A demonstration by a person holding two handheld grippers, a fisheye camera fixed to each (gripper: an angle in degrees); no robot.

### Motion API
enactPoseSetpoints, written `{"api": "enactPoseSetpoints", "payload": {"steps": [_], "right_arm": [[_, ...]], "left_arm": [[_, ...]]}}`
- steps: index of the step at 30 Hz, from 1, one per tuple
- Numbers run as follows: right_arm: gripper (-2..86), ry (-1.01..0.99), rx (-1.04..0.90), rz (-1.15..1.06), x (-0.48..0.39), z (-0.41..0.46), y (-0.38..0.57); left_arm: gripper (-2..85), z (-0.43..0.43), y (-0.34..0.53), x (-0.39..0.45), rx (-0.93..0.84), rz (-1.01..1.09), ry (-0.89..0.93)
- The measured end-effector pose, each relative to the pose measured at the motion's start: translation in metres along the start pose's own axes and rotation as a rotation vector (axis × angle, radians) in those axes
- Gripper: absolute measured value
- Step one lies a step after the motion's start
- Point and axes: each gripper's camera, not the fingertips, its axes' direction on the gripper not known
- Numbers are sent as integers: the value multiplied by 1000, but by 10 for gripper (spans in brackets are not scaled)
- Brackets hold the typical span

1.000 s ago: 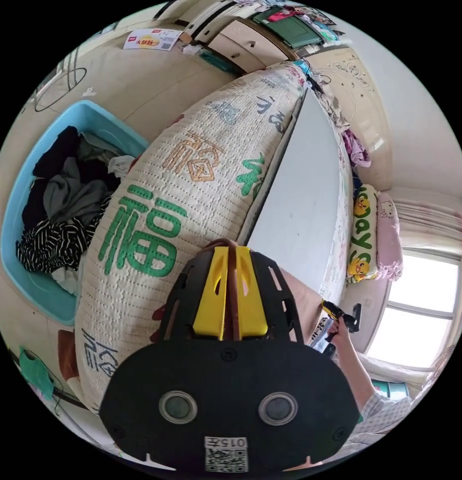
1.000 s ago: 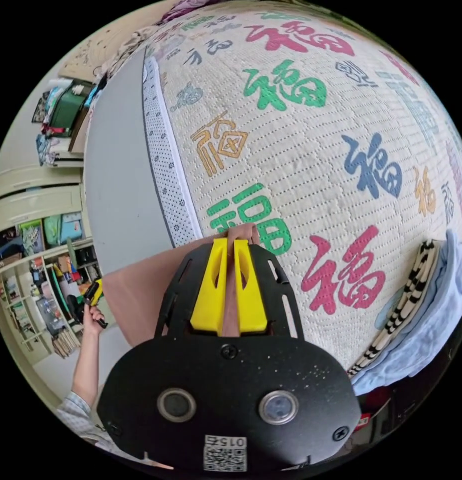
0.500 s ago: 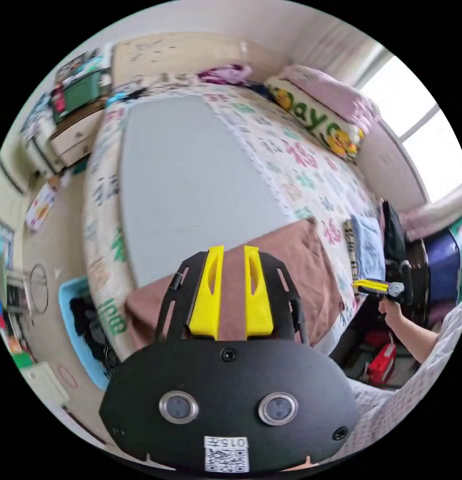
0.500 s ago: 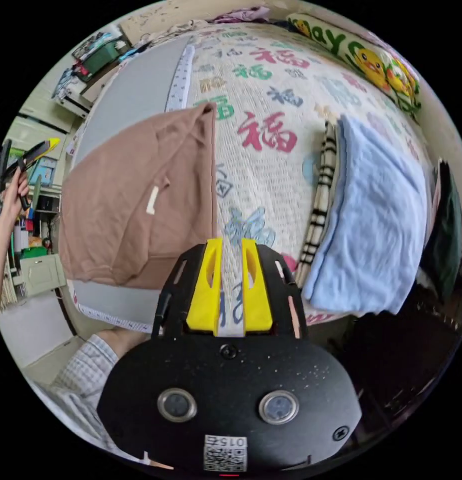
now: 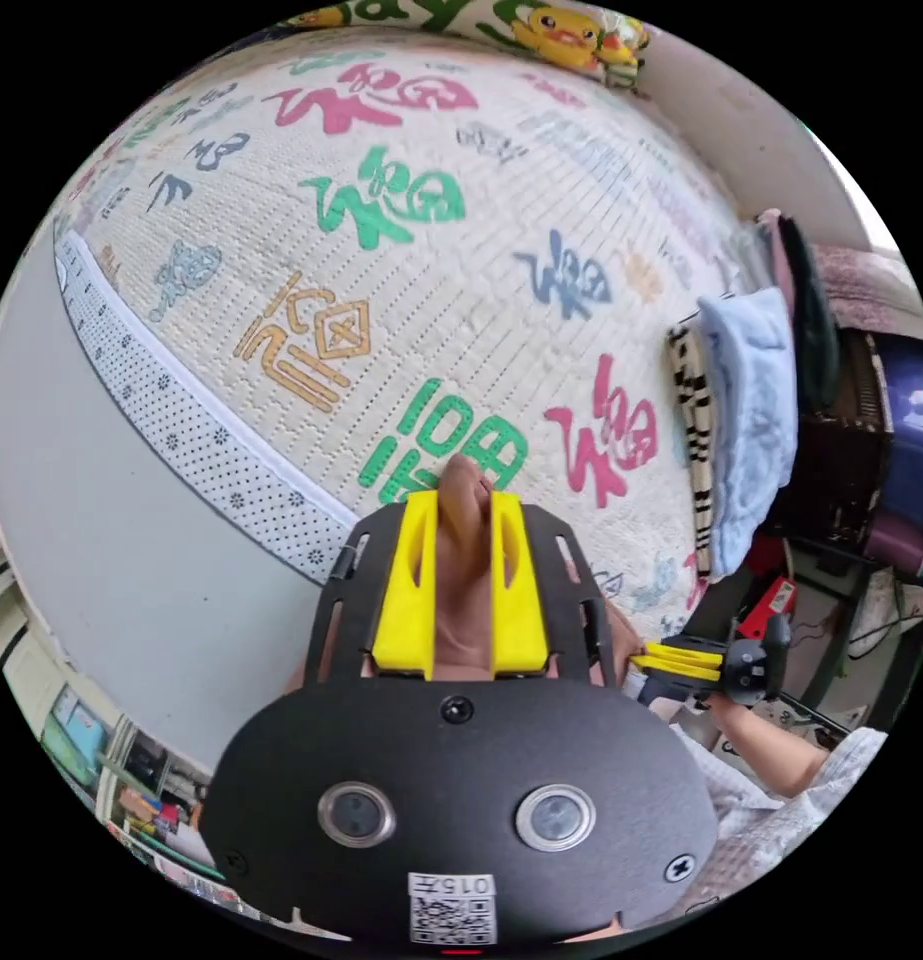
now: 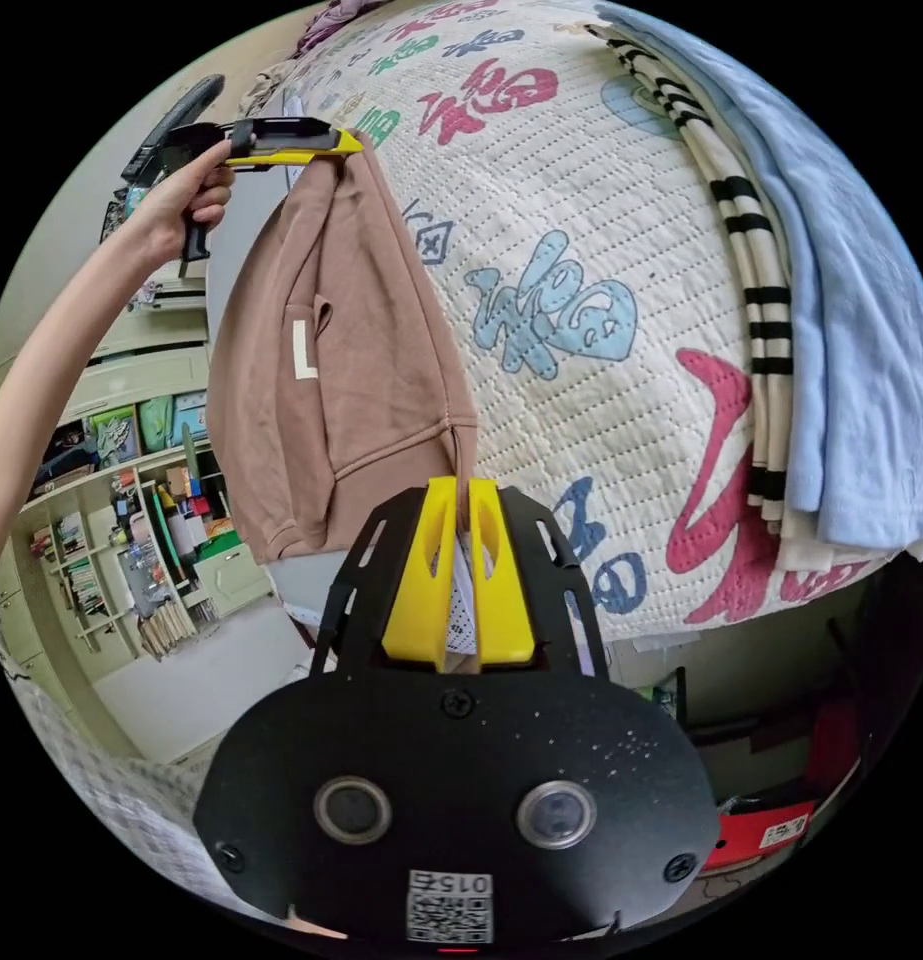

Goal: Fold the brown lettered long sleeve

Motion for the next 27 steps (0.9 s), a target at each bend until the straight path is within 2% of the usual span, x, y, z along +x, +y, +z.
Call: {"api": "enactPoseSetpoints", "payload": {"steps": [4, 6, 11, 14, 16, 20, 22, 24, 27], "right_arm": [[12, -49, 56, -43, -10, -41, 9], [9, -56, 102, -62, -18, -67, 14], [7, 220, 255, -212, -71, -165, 24], [7, 266, 310, -276, -111, -210, 36], [7, 213, 295, -349, -149, -215, 43], [6, 83, 107, -572, -261, -146, 47], [6, 41, 41, -640, -303, -99, 43], [6, 25, -39, -674, -334, -48, 32], [6, 24, -185, -682, -366, 33, 13]], "left_arm": [[17, -18, 0, -5, 36, -9, 41], [10, -39, 4, -10, 111, -4, 70], [6, -97, 27, -20, 373, 24, 315], [6, -133, 61, -29, 515, 79, 417], [6, -147, 92, -43, 585, 89, 459], [7, -145, 189, -110, 695, -21, 551], [8, -132, 239, -140, 728, -100, 515], [10, -100, 298, -174, 667, -244, 377], [18, -45, 356, -216, 537, -430, 364]]}}
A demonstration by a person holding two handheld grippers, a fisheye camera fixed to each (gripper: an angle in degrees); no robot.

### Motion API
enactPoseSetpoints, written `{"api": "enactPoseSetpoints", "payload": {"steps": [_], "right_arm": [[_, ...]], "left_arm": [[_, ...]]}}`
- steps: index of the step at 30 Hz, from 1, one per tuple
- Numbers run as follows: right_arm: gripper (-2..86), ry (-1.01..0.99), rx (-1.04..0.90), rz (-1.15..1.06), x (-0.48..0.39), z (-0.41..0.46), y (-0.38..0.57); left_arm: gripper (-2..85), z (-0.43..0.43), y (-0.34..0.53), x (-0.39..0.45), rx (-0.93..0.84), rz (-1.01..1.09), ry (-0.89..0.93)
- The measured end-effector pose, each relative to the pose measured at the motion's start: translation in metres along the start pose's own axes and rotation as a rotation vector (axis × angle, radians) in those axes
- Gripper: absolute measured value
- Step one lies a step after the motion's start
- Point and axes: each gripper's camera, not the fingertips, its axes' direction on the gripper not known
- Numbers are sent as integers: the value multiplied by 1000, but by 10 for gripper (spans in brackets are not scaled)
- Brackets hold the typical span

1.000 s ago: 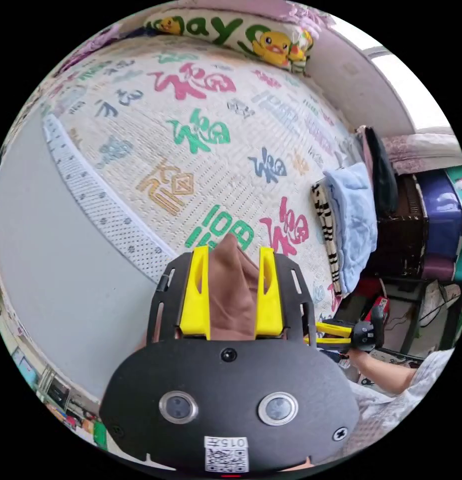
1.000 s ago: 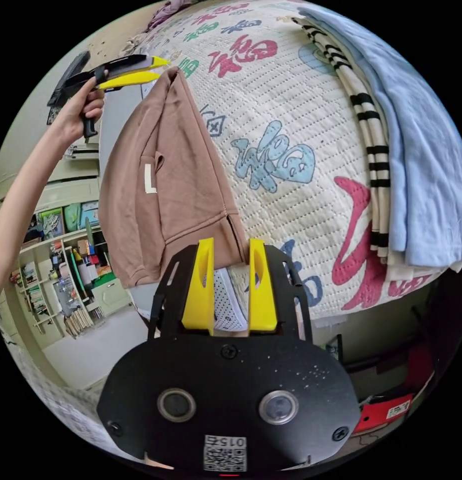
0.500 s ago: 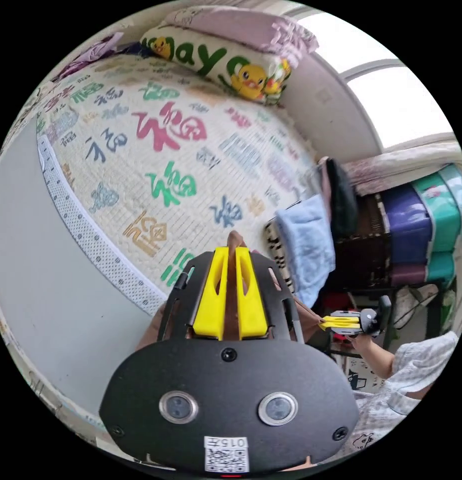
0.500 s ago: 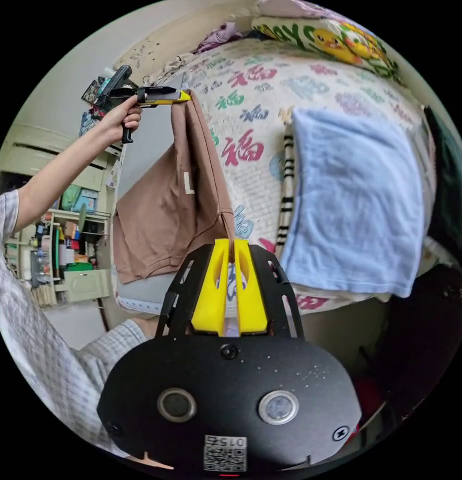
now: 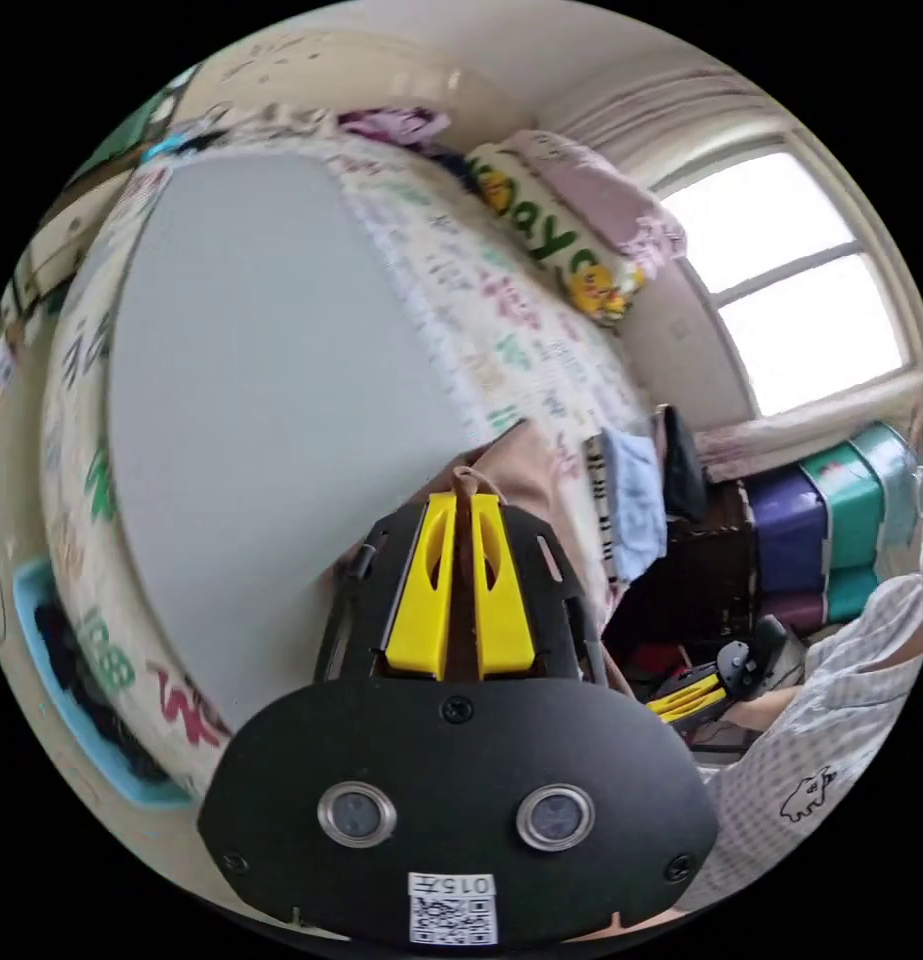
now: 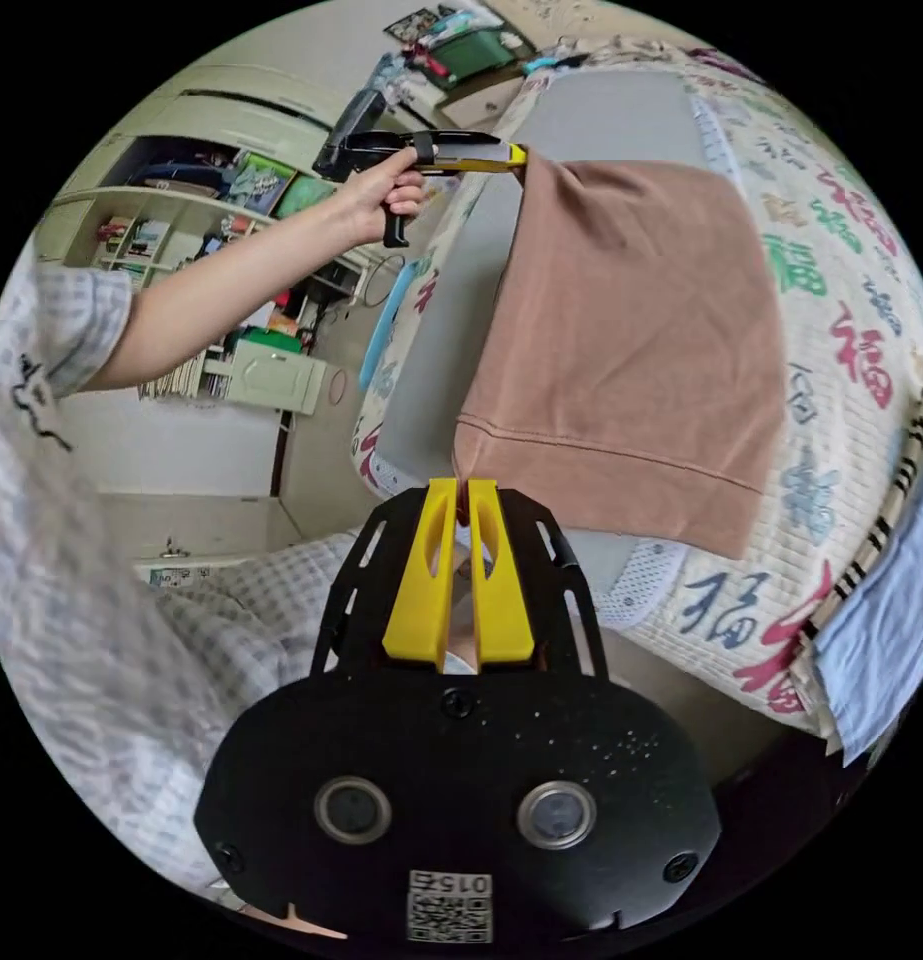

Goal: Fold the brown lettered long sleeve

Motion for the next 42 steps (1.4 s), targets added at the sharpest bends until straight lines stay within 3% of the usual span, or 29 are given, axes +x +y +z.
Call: {"api": "enactPoseSetpoints", "payload": {"steps": [3, 8, 10, 11, 15, 23, 30, 35, 40, 42], "right_arm": [[7, -6, -101, 1, -6, 51, -34], [7, 49, -163, -7, -11, 88, -87], [7, 53, -175, -11, -12, 97, -103], [7, 70, -188, -20, -14, 104, -112], [8, 121, -220, -75, -18, 128, -134], [18, 131, -362, -31, 42, 244, -173], [60, -25, -409, -56, 99, 262, -176], [96, -223, -269, -86, 163, 186, -151], [140, -52, 102, 46, 293, 89, -160], [178, -79, 152, 104, 354, 77, -176]], "left_arm": [[44, -7, 35, -55, 82, -217, 119], [132, 4, 50, -88, 152, -349, 349], [124, 11, 47, -92, 149, -357, 384], [79, 16, 43, -94, 120, -364, 385], [2, 1, 39, -102, 111, -336, 226], [-5, 20, 42, -121, -2, -321, 19], [15, 24, 47, -117, -5, -287, -26], [59, 5, 76, -125, 71, -371, 32], [105, 6, 110, -122, 149, -403, 138], [126, 20, 118, -121, 172, -416, 191]]}}
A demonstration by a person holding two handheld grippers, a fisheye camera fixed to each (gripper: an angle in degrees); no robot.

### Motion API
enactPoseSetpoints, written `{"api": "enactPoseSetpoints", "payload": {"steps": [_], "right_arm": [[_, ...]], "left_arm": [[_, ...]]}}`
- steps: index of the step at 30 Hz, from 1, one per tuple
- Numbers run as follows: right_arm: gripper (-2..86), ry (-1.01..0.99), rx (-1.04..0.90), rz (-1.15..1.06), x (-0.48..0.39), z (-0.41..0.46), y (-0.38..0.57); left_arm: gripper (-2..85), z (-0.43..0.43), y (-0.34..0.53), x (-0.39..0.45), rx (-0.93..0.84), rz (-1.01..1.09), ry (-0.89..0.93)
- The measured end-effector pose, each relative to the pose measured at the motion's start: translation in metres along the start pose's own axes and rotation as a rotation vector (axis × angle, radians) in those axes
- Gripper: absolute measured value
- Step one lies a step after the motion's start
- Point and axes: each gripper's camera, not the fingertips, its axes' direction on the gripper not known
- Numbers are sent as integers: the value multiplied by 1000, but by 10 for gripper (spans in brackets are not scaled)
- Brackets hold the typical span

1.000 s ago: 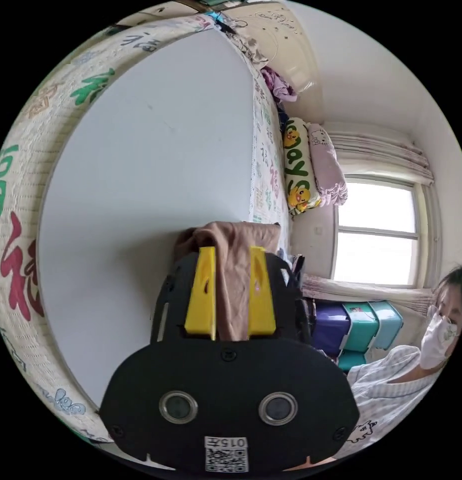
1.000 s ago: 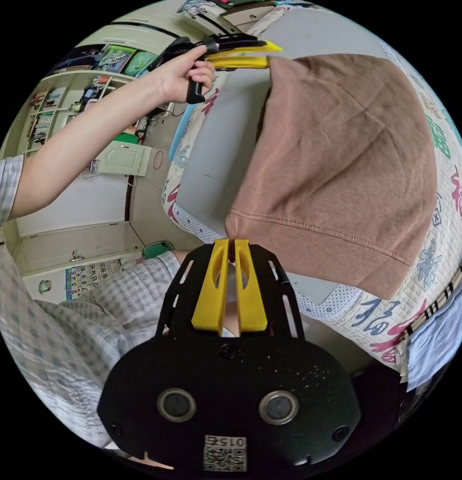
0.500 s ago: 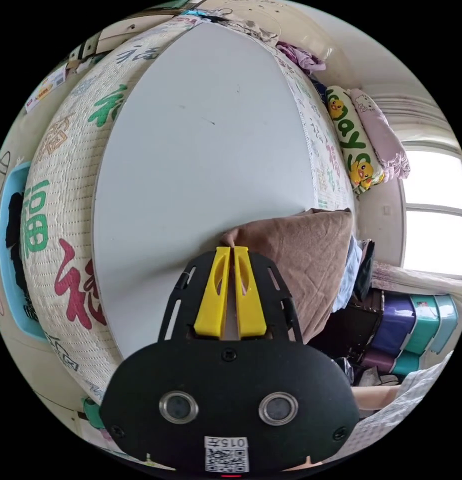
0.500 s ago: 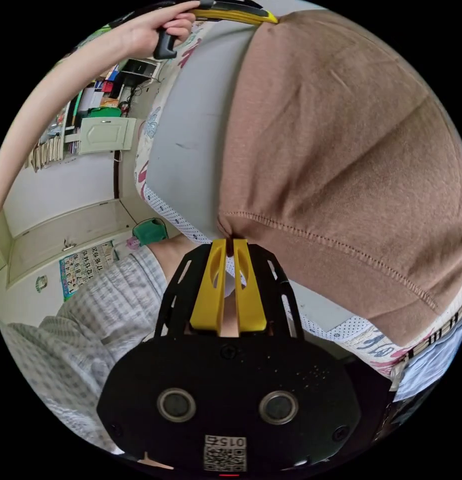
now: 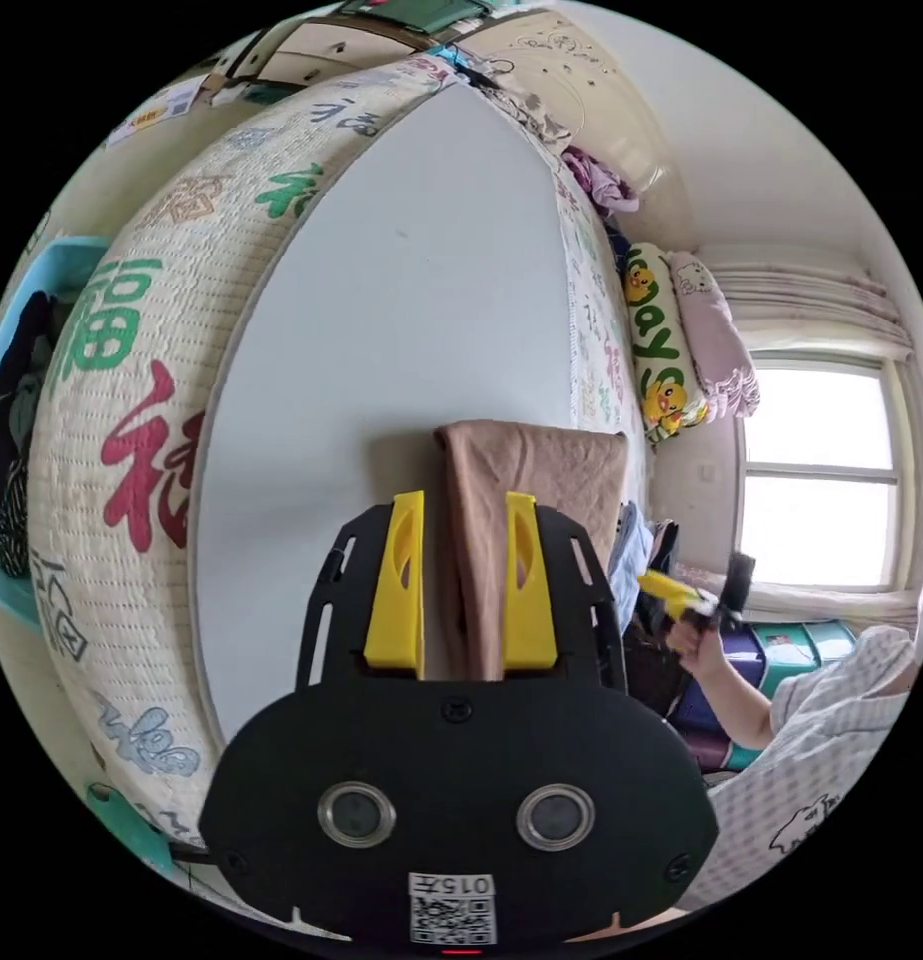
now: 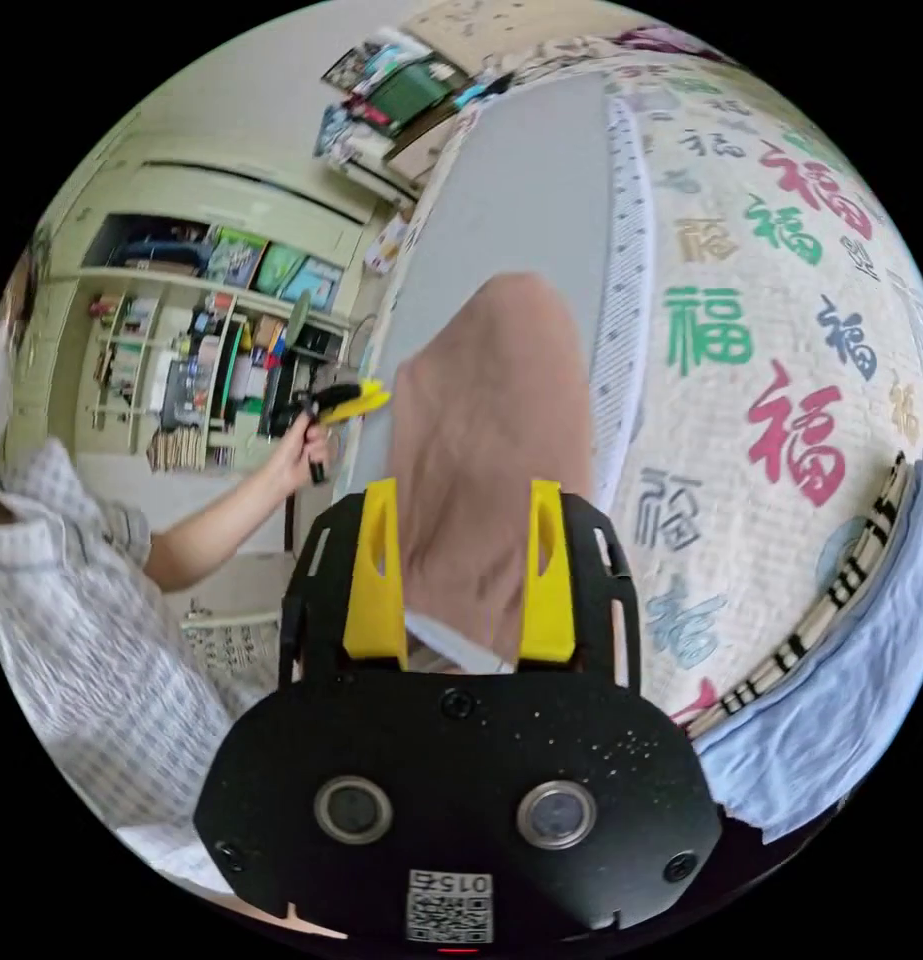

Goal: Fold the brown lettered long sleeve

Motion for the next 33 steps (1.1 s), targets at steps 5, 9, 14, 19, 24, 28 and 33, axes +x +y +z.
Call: {"api": "enactPoseSetpoints", "payload": {"steps": [5, 9, 14, 19, 24, 28, 33], "right_arm": [[208, -151, 20, -4, 124, 21, -49], [205, -116, -34, -49, 173, 50, -55], [184, -244, -112, -63, 241, 92, -31], [132, -225, -61, 18, 295, 88, 27], [111, -264, 192, -71, 296, 15, 142], [110, -323, 488, -181, 288, -75, 282], [108, -293, 732, -246, 300, -150, 430]], "left_arm": [[139, 24, 12, -4, 36, -12, 12], [147, 48, 16, -3, 24, 61, 2], [134, 75, 17, -8, -6, 128, 101], [82, 112, 16, -9, -118, 122, 223], [64, 86, 51, 72, -76, 389, 267], [63, 53, 87, 142, -32, 603, 356], [62, 53, 138, 255, -20, 914, 395]]}}
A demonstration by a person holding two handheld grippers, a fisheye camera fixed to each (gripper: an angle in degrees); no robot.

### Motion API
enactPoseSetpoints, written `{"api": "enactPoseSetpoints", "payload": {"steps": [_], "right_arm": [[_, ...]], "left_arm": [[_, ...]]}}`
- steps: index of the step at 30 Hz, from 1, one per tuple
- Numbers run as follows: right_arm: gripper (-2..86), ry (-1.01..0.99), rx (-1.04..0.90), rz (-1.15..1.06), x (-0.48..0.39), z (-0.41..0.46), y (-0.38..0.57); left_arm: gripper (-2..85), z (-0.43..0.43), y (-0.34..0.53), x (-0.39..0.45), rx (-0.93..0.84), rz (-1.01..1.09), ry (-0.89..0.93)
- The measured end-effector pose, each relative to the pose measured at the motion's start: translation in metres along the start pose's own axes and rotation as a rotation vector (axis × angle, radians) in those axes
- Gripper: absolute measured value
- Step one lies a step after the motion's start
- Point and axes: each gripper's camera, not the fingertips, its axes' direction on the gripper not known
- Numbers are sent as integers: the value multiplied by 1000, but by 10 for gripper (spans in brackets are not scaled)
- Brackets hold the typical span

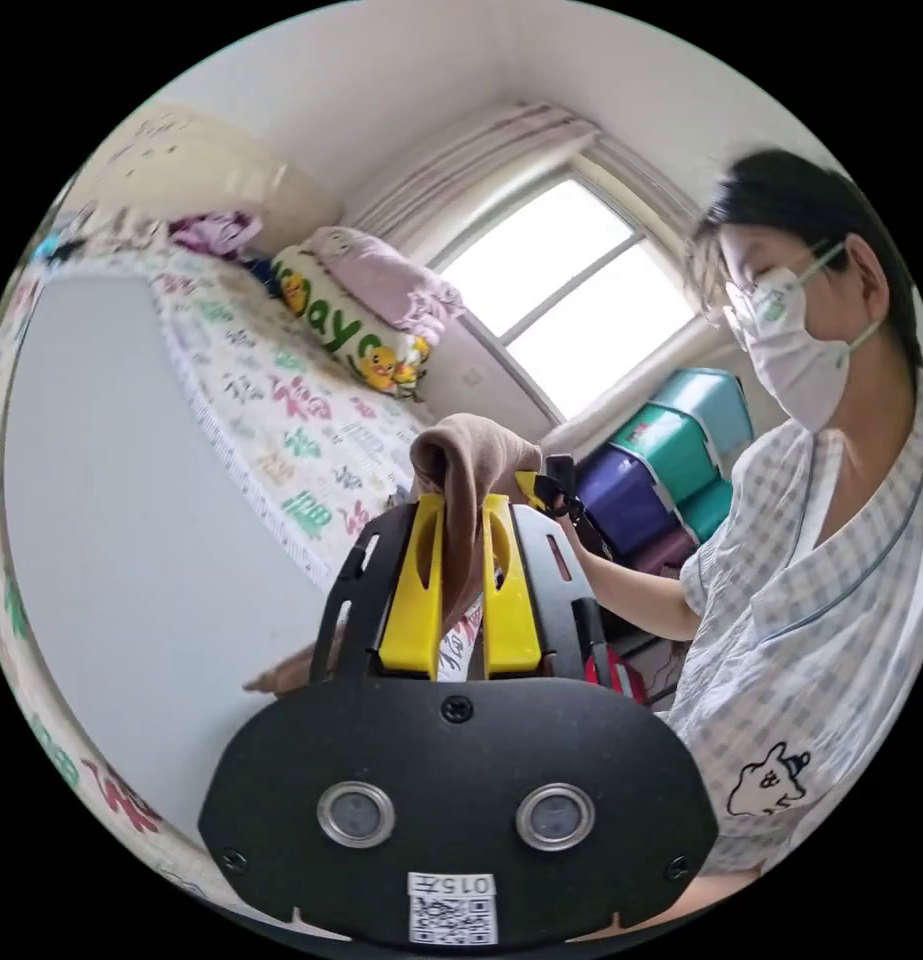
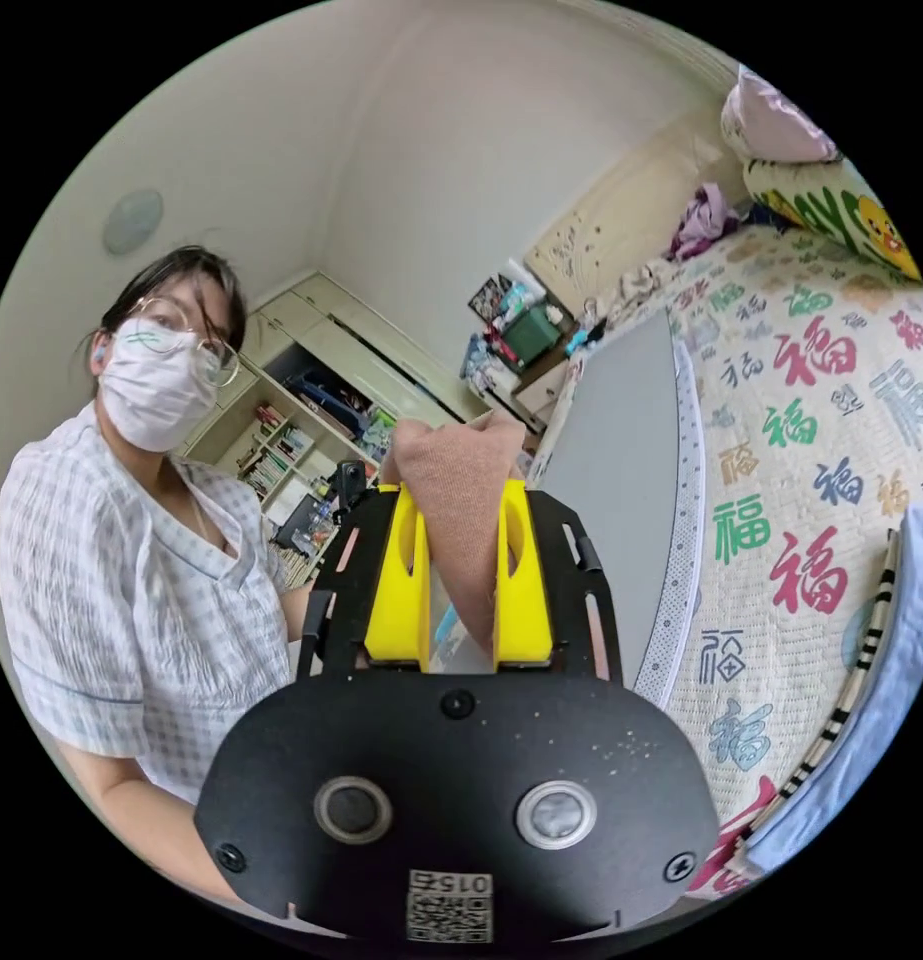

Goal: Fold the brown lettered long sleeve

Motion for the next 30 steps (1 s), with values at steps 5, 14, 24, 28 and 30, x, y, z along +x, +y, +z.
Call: {"api": "enactPoseSetpoints", "payload": {"steps": [5, 14, 24, 28, 30], "right_arm": [[108, 73, 160, -52, 3, -166, 47], [108, 436, 192, -74, 11, -511, 67], [117, 1022, 62, 138, 123, -761, -23], [111, 1217, 5, 524, 348, -810, -41], [85, 1228, -159, 713, 427, -807, -20]], "left_arm": [[62, 92, -34, 62, -32, 145, 51], [59, 380, -79, 150, -48, 83, 254], [64, 777, -173, 129, -163, -167, 385], [64, 930, -176, 62, -392, -255, -39], [53, 976, -161, 30, -482, -353, -110]]}}
